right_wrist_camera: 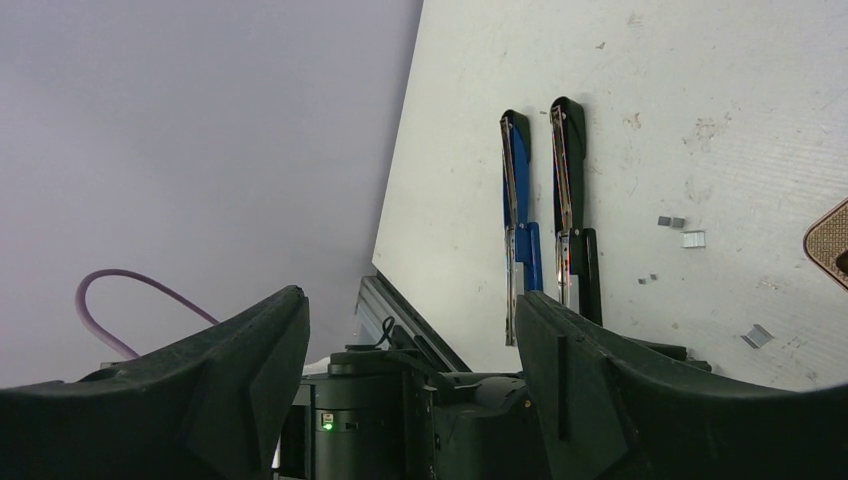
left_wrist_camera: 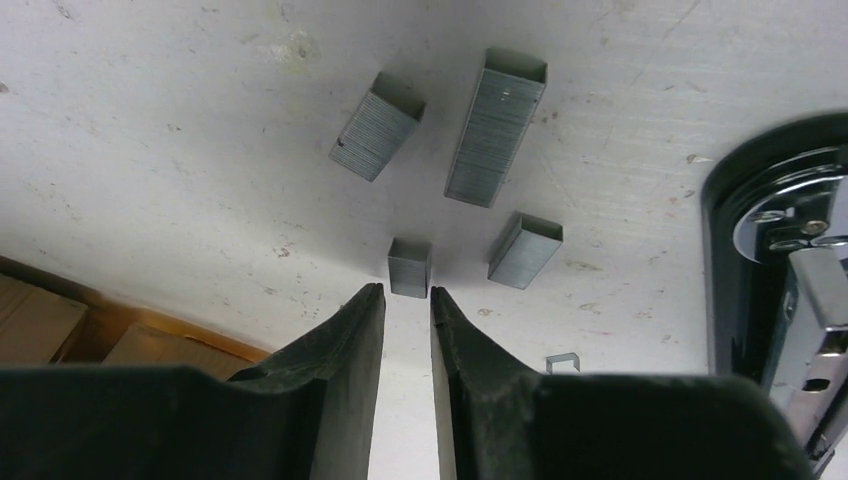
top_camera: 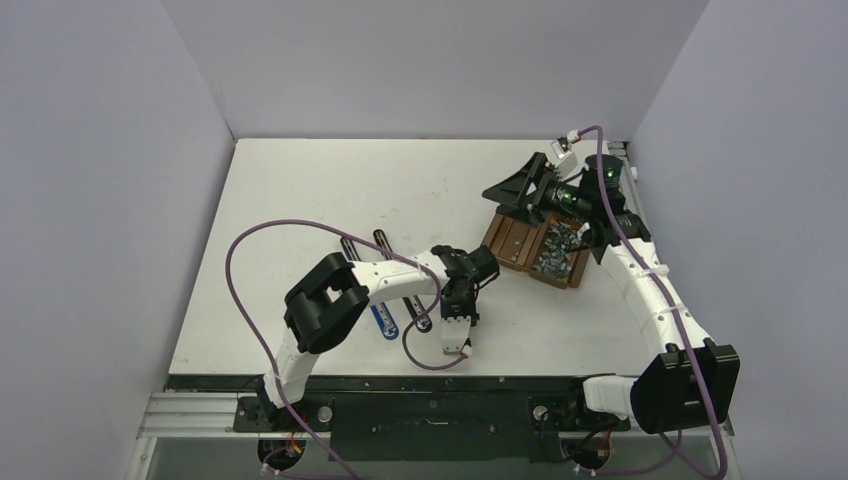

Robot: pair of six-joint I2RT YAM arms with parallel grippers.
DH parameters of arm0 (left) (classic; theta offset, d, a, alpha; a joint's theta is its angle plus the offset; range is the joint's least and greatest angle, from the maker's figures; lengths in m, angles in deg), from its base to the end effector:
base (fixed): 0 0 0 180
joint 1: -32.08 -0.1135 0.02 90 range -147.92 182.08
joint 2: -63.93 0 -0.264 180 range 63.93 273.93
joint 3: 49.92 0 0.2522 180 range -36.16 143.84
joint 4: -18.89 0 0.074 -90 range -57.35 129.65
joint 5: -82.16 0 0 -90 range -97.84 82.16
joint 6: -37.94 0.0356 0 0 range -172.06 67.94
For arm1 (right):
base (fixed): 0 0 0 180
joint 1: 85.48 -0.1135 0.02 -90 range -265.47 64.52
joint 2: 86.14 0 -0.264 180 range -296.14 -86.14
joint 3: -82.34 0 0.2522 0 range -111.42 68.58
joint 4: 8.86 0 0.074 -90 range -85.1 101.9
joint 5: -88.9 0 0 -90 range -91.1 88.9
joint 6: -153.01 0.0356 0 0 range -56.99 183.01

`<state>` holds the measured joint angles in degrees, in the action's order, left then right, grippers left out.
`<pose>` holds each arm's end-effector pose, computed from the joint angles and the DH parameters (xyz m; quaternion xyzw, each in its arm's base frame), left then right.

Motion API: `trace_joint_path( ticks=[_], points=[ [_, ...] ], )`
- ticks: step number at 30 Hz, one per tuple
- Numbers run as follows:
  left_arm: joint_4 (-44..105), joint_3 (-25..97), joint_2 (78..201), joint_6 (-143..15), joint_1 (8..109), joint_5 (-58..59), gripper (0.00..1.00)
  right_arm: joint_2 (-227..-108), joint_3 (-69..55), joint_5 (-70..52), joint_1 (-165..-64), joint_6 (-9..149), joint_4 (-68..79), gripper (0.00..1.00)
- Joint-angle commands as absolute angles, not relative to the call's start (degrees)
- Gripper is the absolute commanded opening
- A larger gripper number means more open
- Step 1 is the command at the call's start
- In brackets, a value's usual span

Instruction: Load the staples into the stapler

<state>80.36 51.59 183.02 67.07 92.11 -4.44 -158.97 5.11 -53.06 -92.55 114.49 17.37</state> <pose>0.2028 -0.3559 0.1605 0.9950 0.0045 0.0213 0.0975 0.2770 0.0626 0.3494 0.0541 0.7821 0.5628 0.2620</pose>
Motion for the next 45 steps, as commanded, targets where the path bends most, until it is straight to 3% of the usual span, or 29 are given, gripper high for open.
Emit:
trace_joint_path(
  ticks=[1,8,14,22,29,30,31,36,45],
  points=[
    [79.60,50.75,181.16,88.43,92.37,-2.22,0.22,-156.50,5.30,-54.09,-92.07,114.80,14.52,0.74],
    [75.32,50.96,177.93,83.23,91.11,-2.59,0.25,-156.21,5.55,-53.27,-91.80,113.63,15.50,0.74],
    [72.20,48.58,167.81,75.08,85.52,-2.82,0.30,-156.85,4.35,-48.28,-92.20,109.61,21.02,0.75],
    [66.92,40.02,149.28,54.83,72.46,-4.22,0.35,-161.27,-0.85,-27.99,-104.87,100.88,32.04,0.78],
    [56.73,35.35,140.13,21.80,62.35,-11.33,0.73,-168.31,1.64,-11.89,-117.66,98.05,31.39,0.74],
    [56.22,35.82,139.79,16.53,61.20,-12.75,0.90,-169.88,1.30,-9.68,-119.44,97.02,31.34,0.73],
    [55.48,36.42,139.63,10.27,60.10,-14.71,0.98,-171.43,0.94,-7.24,-121.04,96.08,31.40,0.73],
    [64.60,42.17,141.29,-8.49,55.27,-16.34,0.96,-178.50,1.34,-3.68,-123.44,94.11,29.25,0.69],
    [66.01,38.66,139.76,-13.04,54.36,-14.18,0.96,-186.25,2.87,-5.32,-125.61,97.25,24.06,0.65]
  ],
)
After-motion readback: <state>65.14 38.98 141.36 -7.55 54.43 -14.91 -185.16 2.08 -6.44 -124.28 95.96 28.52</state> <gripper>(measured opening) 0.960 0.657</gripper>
